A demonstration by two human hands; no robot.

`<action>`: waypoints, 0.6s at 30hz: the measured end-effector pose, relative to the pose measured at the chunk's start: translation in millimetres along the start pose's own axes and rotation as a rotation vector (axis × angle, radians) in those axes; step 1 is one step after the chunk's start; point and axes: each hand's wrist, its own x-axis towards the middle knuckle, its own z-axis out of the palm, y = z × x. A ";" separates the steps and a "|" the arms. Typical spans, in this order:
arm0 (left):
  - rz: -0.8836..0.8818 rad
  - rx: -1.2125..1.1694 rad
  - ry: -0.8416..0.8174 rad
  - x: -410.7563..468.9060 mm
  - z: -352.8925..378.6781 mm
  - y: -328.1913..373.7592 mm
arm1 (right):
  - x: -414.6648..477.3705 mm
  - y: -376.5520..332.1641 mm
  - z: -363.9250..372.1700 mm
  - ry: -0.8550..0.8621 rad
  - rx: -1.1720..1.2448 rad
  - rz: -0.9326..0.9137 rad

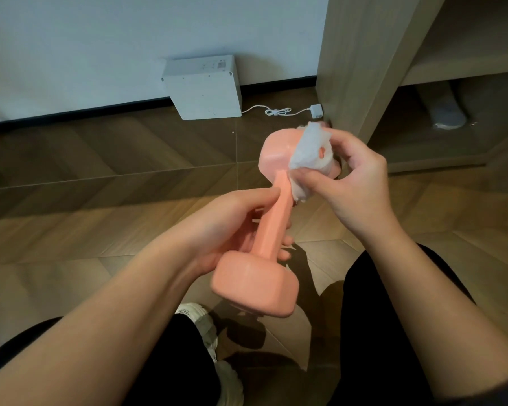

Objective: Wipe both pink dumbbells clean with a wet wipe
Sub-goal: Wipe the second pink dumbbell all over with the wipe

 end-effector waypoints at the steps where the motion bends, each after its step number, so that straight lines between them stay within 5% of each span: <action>1: 0.006 -0.038 -0.029 0.1 0.3 0.0 | 0.4 0.5 -0.5 0.000 0.011 -0.011; 8: 0.103 0.217 -0.009 1.0 -4.2 -0.4 | -2.3 4.8 0.1 -0.042 -0.013 -0.007; 18: 0.103 0.290 0.115 5.6 0.8 -6.0 | -4.9 3.1 3.3 -0.043 -0.030 -0.009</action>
